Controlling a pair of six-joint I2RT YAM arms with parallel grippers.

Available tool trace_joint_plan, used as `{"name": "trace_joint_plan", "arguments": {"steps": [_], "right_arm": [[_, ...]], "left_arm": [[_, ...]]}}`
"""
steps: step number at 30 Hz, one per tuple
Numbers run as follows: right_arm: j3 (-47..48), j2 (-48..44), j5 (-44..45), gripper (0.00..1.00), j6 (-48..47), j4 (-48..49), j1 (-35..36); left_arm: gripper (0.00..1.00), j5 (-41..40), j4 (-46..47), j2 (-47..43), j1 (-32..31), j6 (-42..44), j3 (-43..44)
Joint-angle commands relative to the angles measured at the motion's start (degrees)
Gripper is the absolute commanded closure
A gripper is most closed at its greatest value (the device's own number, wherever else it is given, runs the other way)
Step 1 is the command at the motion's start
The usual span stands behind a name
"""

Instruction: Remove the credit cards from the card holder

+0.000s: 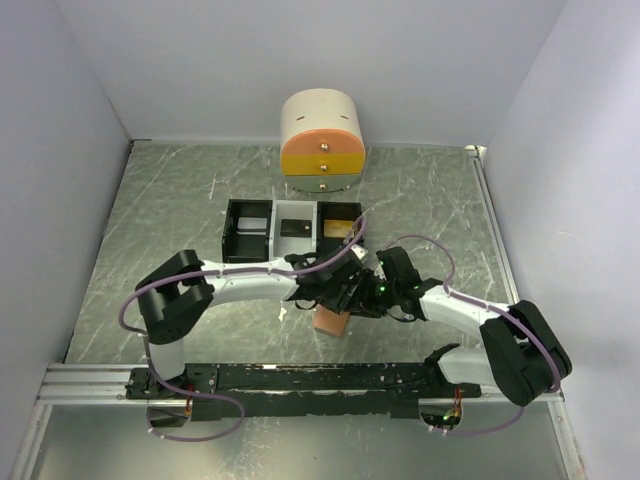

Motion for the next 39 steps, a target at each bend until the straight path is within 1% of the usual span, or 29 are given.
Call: {"name": "trace_joint_plan", "arguments": {"steps": [1, 5, 9, 13, 18, 19, 22, 26, 28, 29, 31, 32, 36, 39], "right_arm": [[-2.60, 0.55, 8.33, 0.67, -2.10, -4.10, -0.18], [-3.38, 0.08, 8.64, 0.72, -0.81, -3.21, -0.17], [-3.82, 0.55, 7.90, 0.73, -0.28, -2.15, -0.17], [-4.00, 0.62, 8.26, 0.74, -0.28, -2.21, -0.20], [-4.09, 0.20, 8.48, 0.74, -0.36, -2.41, -0.17], [-4.02, 0.16, 8.45, 0.74, -0.49, -2.53, -0.17], [-4.15, 0.19, 8.80, 0.74, -0.56, -2.58, -0.21], [-4.26, 0.71, 8.38, 0.74, -0.28, -1.98, -0.22], [-4.34, 0.77, 8.38, 0.74, -0.07, -1.69, -0.17], [-4.43, 0.72, 8.59, 0.74, 0.17, -1.62, -0.17], [-4.39, 0.60, 8.84, 0.74, 0.17, -1.72, -0.19], [-4.36, 0.66, 8.88, 0.74, 0.04, -1.91, -0.18], [-4.31, 0.92, 8.67, 0.74, -0.01, -1.70, -0.17], [-4.28, 1.18, 8.73, 0.74, -0.02, -1.67, -0.21]], "left_arm": [[0.38, -4.49, -5.62, 3.54, -1.39, 1.28, 5.73], [0.39, -6.76, -6.52, 4.00, -1.90, -0.68, 5.72], [0.41, -6.93, -5.51, 3.22, -1.92, -2.25, 3.35], [0.41, -5.82, -4.53, 3.39, -1.97, -1.50, 3.10], [0.46, -7.06, -7.27, 5.06, -1.97, -1.46, 4.29], [0.46, -7.11, -8.55, 5.13, -2.04, -1.82, 4.43], [0.33, -5.24, -8.92, 2.66, -2.07, -2.75, 2.38], [0.28, -3.49, -8.25, -0.15, -2.08, -2.92, 1.65], [0.31, -3.28, -8.04, 0.31, -2.07, -2.49, 1.69], [0.36, -3.47, -8.47, 1.06, -2.07, -2.57, 1.81], [0.48, -3.95, -9.78, 2.62, -2.14, -3.18, 2.31], [0.51, -4.14, -10.23, 3.22, -2.20, -3.46, 2.34], [0.44, -4.83, -11.46, 4.84, -2.66, -3.74, 1.40], [0.38, -4.91, -10.67, 4.43, -2.77, -3.77, -0.64]]}}
